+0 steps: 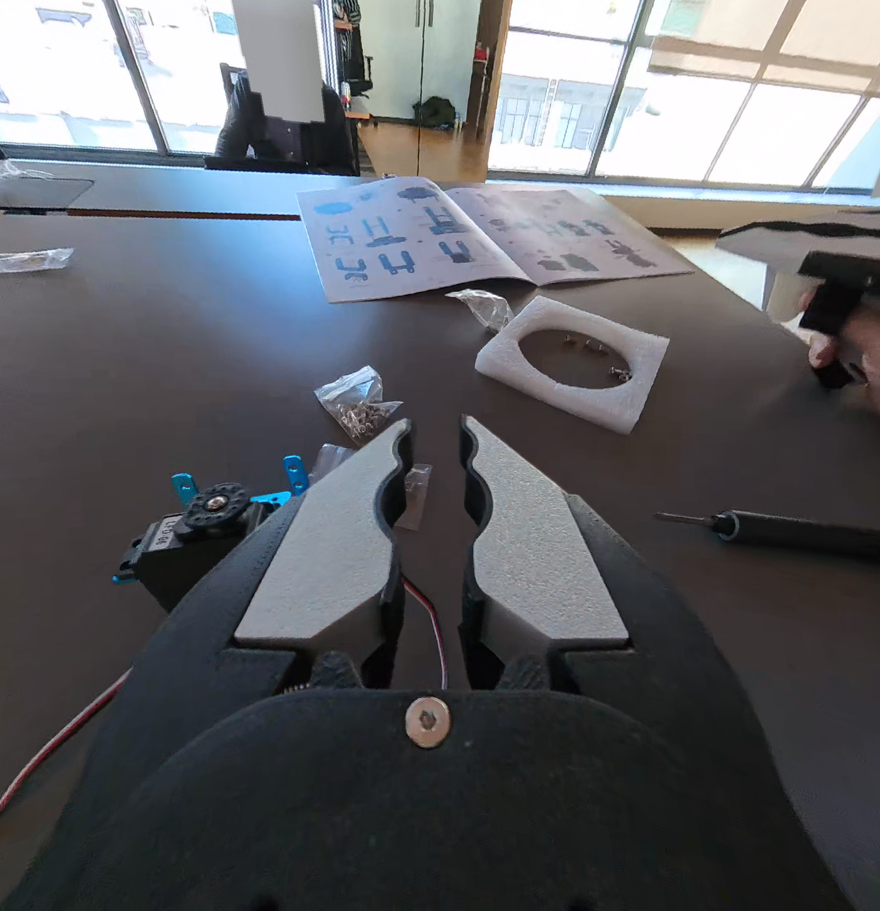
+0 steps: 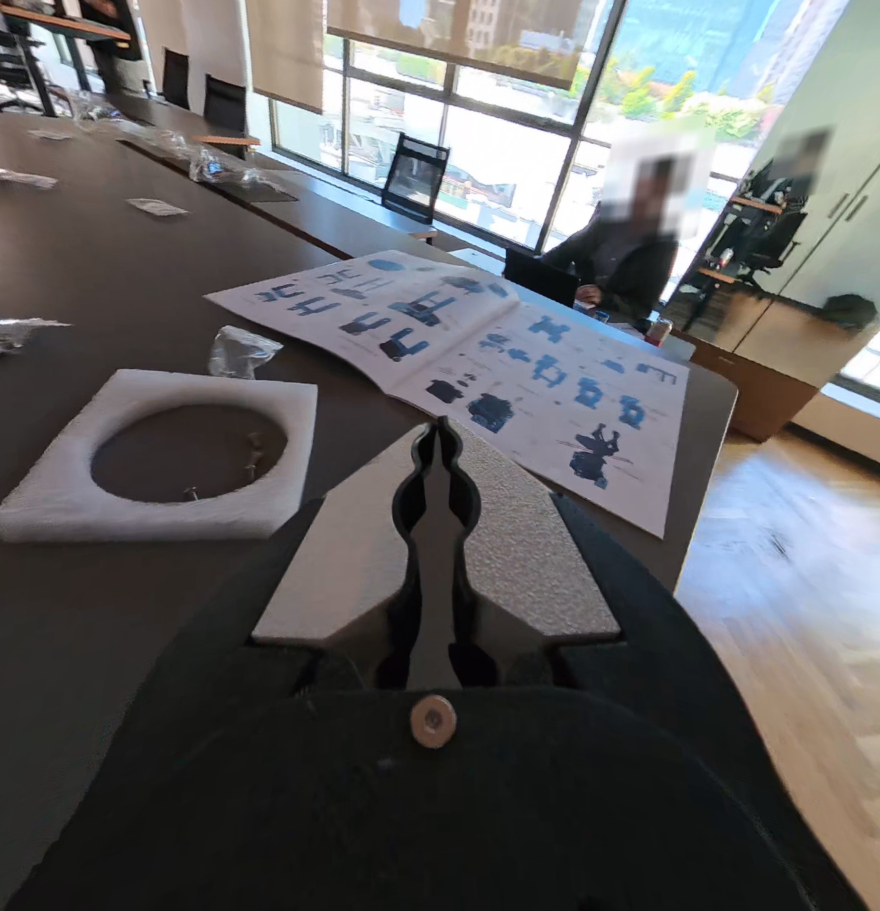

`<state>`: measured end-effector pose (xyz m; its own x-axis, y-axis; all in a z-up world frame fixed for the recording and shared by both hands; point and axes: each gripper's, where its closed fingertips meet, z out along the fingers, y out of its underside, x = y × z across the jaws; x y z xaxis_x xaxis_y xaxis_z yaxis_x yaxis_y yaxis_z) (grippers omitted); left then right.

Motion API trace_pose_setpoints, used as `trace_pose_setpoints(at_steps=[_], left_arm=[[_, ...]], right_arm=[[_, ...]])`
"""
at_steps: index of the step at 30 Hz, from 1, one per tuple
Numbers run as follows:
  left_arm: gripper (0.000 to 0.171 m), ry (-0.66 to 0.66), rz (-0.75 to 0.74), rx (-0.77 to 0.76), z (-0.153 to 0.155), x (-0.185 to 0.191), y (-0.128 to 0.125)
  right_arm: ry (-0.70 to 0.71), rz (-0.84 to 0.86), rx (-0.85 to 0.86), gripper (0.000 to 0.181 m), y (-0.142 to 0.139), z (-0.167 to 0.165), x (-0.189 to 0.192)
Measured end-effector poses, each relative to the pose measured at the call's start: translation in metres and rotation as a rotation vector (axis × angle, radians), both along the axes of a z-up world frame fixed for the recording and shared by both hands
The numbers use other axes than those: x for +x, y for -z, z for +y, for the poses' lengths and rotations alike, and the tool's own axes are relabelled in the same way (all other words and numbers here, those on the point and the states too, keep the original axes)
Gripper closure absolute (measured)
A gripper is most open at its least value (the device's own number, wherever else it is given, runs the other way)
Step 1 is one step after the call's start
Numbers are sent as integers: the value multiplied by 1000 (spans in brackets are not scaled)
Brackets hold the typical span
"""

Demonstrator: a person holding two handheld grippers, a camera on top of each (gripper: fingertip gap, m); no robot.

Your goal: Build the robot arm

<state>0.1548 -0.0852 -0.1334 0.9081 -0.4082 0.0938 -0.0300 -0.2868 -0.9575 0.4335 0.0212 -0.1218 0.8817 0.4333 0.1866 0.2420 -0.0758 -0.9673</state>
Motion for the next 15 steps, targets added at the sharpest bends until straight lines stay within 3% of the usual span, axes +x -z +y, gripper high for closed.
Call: trace_pose_setpoints(at_steps=[3,6,15], left_arm=[[169,27,50,-32,1,7,8],[168,33,41,-97,4,7,16],[171,40,97,-144,8,10,27]], right_arm=[[30,127,-27,181,-3,4,14],[62,254,-52,181,-6,8,28],[79,319,-57,181,-8,10,36]])
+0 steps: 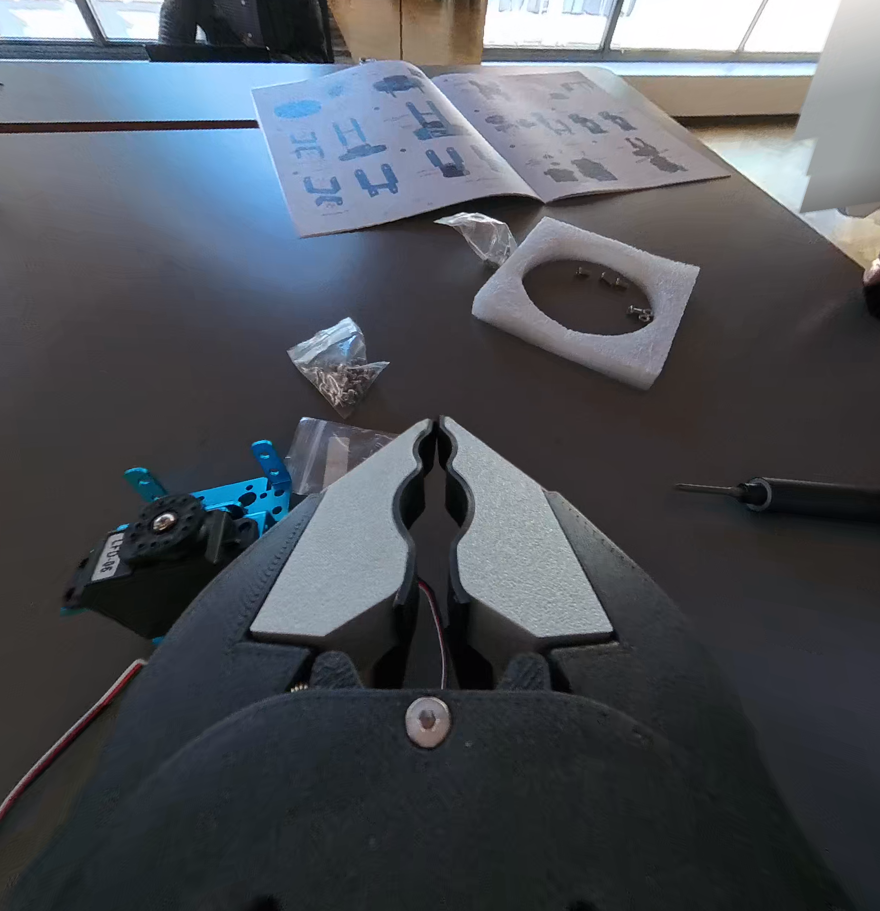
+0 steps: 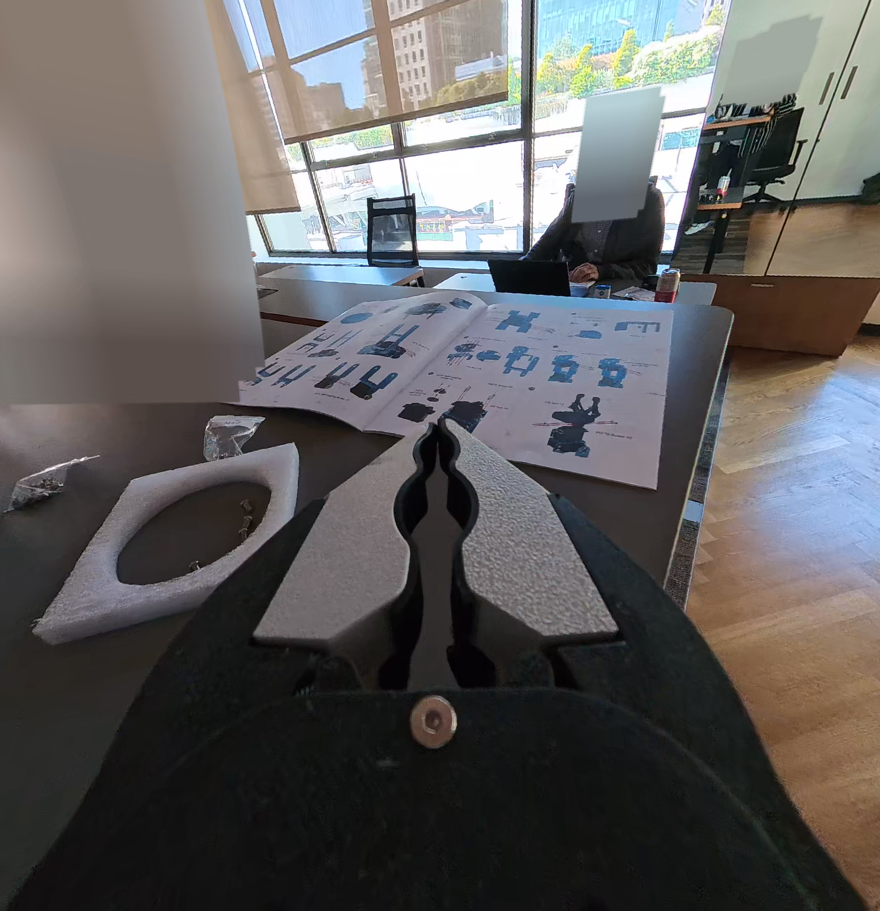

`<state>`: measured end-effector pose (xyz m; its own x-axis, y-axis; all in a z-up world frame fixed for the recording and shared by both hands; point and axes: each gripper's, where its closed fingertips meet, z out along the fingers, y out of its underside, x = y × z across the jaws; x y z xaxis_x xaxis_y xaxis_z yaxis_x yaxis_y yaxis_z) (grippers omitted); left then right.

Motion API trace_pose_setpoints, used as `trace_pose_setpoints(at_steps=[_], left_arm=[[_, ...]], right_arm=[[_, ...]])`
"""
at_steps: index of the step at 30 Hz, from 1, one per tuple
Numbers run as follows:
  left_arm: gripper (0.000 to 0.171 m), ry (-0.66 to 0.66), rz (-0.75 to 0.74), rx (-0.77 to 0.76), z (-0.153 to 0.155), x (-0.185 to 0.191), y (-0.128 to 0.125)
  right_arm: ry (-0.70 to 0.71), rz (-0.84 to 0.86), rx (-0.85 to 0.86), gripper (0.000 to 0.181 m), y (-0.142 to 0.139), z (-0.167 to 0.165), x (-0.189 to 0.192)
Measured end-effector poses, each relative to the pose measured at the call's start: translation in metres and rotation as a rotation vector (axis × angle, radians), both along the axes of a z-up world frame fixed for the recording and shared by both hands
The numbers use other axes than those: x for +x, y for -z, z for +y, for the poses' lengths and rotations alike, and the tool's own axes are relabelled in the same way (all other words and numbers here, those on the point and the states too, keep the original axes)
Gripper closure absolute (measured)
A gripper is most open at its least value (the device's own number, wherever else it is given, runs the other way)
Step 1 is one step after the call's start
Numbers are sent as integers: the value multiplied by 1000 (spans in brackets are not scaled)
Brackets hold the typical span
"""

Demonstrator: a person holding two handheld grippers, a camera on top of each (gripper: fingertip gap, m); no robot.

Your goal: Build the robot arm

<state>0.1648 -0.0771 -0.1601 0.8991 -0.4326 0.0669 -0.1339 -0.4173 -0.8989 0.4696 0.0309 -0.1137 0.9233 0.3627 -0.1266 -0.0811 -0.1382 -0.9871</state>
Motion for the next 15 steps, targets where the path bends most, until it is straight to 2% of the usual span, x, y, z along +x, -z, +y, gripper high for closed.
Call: trace_pose_setpoints(at_steps=[4,15], left_arm=[[171,17,18,-21,1,3,4],[171,8,-3,-24,2,1,3]], right_arm=[[3,43,-3,181,-1,1,4],[-19,17,-4,181,0,0,-1]])
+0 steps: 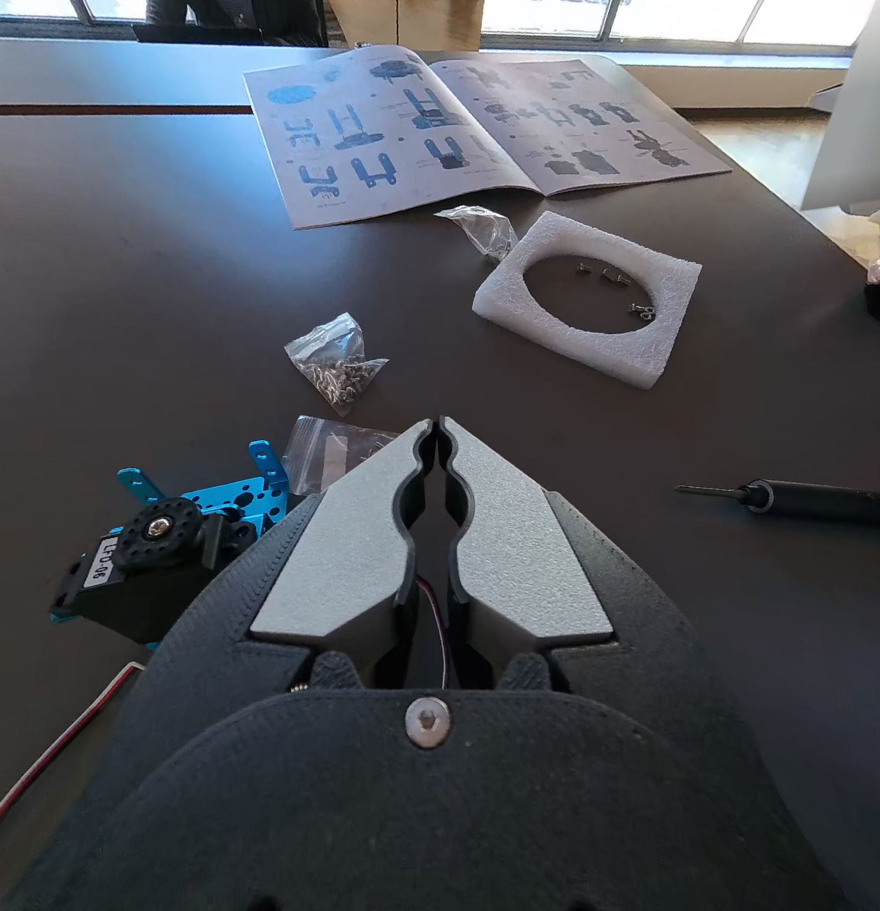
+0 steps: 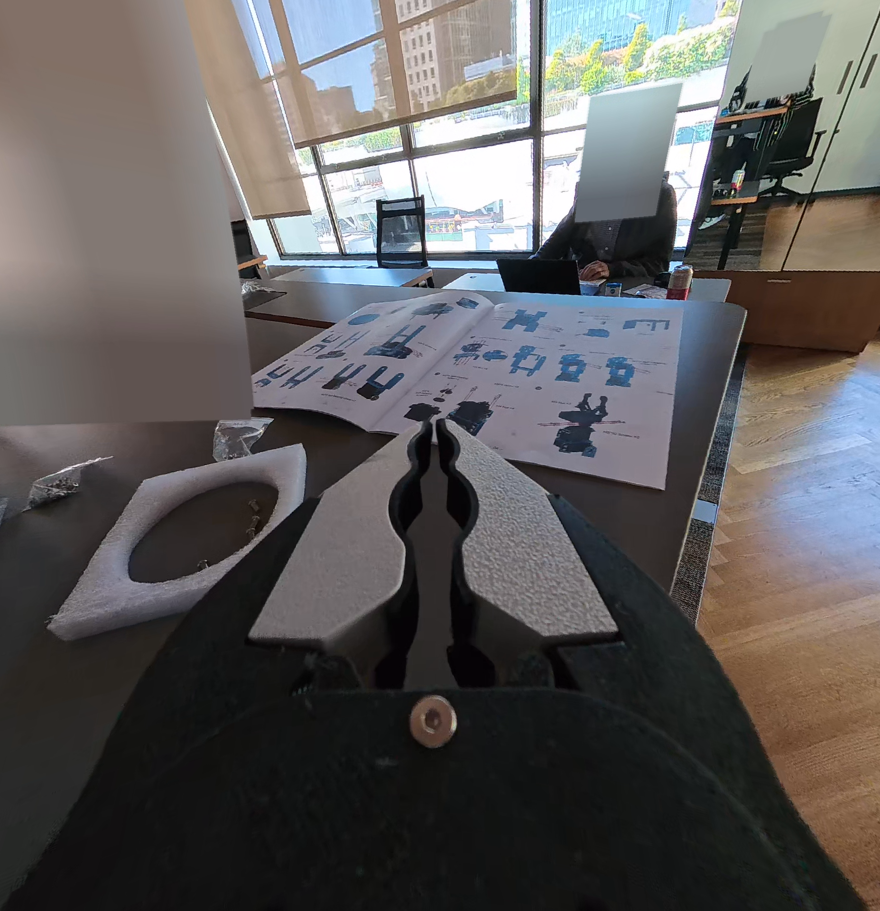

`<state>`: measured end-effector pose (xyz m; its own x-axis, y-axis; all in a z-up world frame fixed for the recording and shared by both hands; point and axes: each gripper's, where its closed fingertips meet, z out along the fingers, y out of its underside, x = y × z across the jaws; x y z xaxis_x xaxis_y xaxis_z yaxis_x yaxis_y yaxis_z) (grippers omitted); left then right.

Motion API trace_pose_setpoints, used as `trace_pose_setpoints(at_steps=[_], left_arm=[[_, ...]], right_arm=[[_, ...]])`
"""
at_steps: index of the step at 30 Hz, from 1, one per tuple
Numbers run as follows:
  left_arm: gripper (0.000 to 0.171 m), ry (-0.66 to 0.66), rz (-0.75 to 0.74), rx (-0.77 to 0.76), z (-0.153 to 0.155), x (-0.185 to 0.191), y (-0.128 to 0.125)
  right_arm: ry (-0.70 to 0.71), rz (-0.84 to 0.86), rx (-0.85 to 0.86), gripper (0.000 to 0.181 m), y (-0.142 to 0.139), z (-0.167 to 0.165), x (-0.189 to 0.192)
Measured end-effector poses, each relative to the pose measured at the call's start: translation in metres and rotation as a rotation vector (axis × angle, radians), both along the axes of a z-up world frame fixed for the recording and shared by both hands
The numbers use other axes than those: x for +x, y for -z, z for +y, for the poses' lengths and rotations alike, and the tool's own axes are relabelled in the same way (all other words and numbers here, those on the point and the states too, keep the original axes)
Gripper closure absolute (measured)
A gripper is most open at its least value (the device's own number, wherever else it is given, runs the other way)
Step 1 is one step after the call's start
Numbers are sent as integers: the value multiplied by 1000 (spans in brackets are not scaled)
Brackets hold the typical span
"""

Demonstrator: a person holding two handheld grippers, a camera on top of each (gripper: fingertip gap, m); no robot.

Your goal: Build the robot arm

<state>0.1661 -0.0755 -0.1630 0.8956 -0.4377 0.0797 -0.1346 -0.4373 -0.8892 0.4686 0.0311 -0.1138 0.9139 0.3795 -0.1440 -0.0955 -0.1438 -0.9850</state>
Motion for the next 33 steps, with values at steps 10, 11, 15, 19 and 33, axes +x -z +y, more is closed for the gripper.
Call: trace_pose_setpoints(at_steps=[10,11,15,19,33], left_arm=[[171,-18,-13,-8,1,-3,0],[171,-22,-15,-13,2,-4,1],[171,-30,-28,-21,2,-5,1],[171,-35,-30,-27,3,-6,2],[171,-34,-22,-30,2,-6,3]], right_arm=[[-32,-11,-4,169,1,-1,-5],[-33,-13,-6,169,1,0,-5],[-37,-14,-3,166,1,-1,-6],[-37,-9,-3,165,1,0,-5],[-39,-2,-3,165,1,0,-5]])
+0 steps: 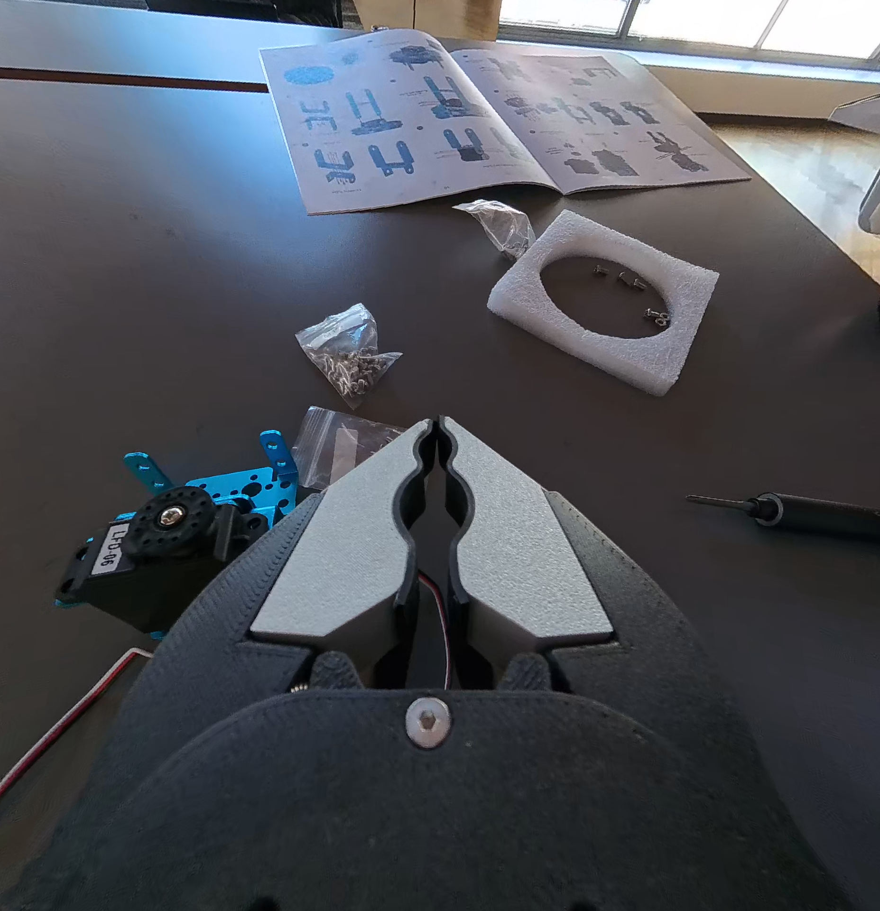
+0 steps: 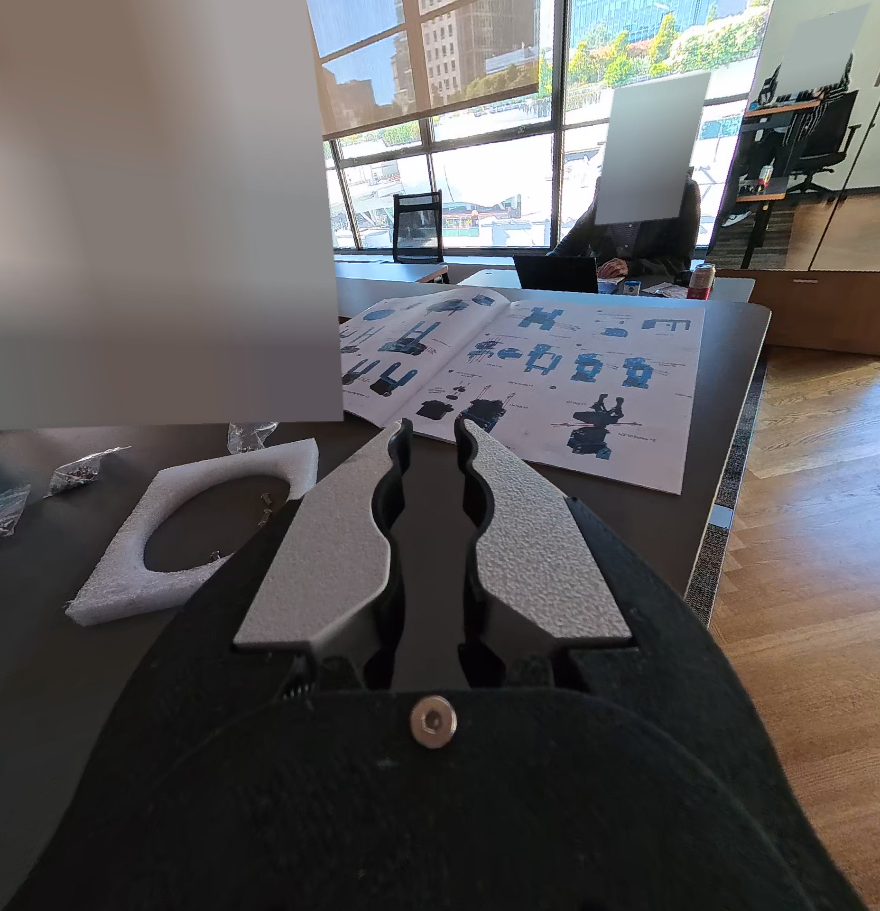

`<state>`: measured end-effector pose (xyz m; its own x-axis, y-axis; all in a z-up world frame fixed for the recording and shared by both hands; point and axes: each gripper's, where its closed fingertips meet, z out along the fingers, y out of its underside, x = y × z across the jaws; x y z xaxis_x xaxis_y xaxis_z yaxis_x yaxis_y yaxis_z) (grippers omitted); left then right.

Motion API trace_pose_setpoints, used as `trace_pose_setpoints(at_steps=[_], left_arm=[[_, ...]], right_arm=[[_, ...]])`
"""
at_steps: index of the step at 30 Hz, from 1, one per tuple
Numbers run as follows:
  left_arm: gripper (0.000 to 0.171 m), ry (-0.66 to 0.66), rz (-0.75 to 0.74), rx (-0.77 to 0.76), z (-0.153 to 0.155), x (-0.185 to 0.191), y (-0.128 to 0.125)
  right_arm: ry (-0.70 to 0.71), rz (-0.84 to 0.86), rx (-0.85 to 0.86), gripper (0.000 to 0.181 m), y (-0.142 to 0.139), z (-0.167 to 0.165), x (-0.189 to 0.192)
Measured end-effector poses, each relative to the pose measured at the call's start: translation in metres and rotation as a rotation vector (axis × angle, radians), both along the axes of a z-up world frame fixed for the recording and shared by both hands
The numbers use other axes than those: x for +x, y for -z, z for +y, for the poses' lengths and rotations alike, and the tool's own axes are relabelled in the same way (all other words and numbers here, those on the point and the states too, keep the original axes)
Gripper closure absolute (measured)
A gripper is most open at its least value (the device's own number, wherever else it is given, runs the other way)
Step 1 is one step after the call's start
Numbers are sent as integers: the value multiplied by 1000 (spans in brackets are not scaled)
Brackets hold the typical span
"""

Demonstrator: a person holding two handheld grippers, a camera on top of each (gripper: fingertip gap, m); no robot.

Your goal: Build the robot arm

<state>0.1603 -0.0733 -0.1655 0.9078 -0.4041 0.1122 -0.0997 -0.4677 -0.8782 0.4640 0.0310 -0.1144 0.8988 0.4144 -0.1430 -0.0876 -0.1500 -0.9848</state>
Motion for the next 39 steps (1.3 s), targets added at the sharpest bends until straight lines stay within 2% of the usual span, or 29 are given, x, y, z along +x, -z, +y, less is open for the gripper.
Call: trace_pose_setpoints(at_steps=[39], left_arm=[[171,-14,-1,10,2,-1,-1]], right_arm=[[-8,-17,-13,165,2,-1,-3]])
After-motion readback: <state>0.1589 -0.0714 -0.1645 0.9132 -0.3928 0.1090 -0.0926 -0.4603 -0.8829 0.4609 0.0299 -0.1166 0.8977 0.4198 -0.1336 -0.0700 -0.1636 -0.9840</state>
